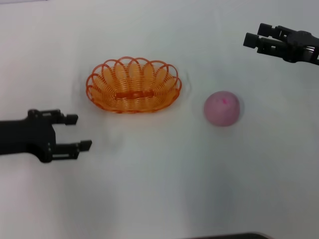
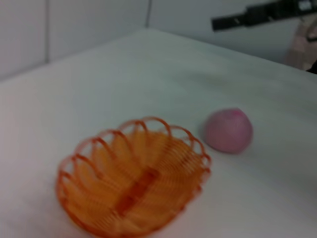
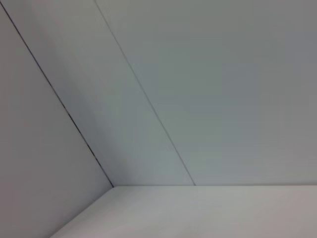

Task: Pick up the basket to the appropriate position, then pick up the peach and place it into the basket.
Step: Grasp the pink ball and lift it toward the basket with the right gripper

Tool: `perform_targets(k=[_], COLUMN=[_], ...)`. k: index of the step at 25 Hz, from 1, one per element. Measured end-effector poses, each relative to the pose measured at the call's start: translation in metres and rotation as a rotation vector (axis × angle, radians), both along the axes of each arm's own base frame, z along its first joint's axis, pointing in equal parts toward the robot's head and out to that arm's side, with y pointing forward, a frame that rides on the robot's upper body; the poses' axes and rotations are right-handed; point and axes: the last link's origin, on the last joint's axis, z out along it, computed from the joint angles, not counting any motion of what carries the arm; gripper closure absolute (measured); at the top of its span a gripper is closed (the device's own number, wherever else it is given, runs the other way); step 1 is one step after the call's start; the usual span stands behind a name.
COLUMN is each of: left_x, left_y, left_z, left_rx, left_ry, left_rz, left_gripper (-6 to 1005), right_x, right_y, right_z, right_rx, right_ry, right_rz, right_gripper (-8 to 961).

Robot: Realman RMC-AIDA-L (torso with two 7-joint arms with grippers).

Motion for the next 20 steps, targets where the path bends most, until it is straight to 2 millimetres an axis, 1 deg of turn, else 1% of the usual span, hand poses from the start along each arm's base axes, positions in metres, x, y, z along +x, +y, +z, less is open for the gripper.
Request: perform_targets(k=[4,8,14,20], left_x=[-0.004,-0.005,-0.004,-0.003], left_y=[-0.009,-0.012,-0.013,-0.013], left_z=[-0.007,-0.011,-0.014,-0.015], left_rx=[-0.05,-0.061,-0.072,-0.074], left_ry=[-0.018,-0.03,-0.045,-0.05], left_rz=[0.022,0.03,0.031,0.031], left_gripper=[245,244,244,244], right_x=[0.002,0.002,-0.004,-0.019], right_y=[0.005,0.01,0.018,0.02], right_z=[0.002,0.007,0.024,0.047], right_rx=[0.011,0.002,-0.046,-0.062], right_ry=[-0.019,-0.028,-0.064,-0.097], right_rz=[-0.019,-0.028,-0.021,0.017], right_gripper=[12,12,12,11])
